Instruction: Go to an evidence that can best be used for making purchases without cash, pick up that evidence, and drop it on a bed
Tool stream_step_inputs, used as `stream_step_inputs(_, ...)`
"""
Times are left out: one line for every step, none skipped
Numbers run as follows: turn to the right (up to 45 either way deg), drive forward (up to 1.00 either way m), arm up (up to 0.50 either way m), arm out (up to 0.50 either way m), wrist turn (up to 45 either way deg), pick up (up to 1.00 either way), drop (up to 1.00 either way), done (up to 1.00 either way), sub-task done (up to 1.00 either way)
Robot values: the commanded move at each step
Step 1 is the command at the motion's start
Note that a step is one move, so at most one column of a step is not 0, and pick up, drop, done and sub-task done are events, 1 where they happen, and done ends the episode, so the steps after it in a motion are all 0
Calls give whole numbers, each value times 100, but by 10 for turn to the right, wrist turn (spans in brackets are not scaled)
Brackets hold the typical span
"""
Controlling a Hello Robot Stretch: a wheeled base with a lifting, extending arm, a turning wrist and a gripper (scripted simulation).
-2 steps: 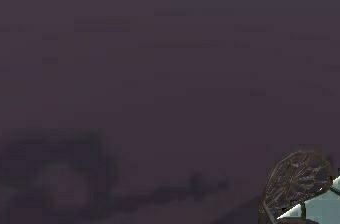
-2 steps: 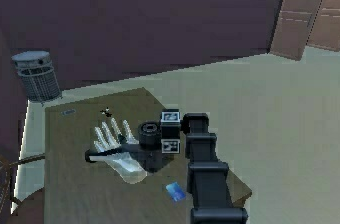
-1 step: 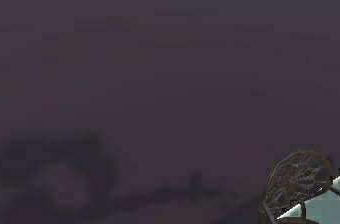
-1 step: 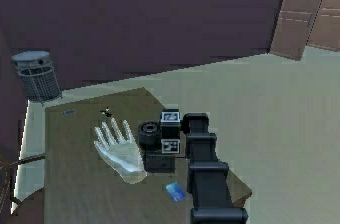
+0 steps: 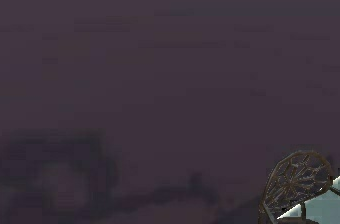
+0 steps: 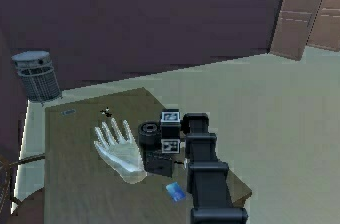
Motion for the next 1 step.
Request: stream_step_inputs(0, 0, -30, 0, 0, 0, 0, 0, 0)
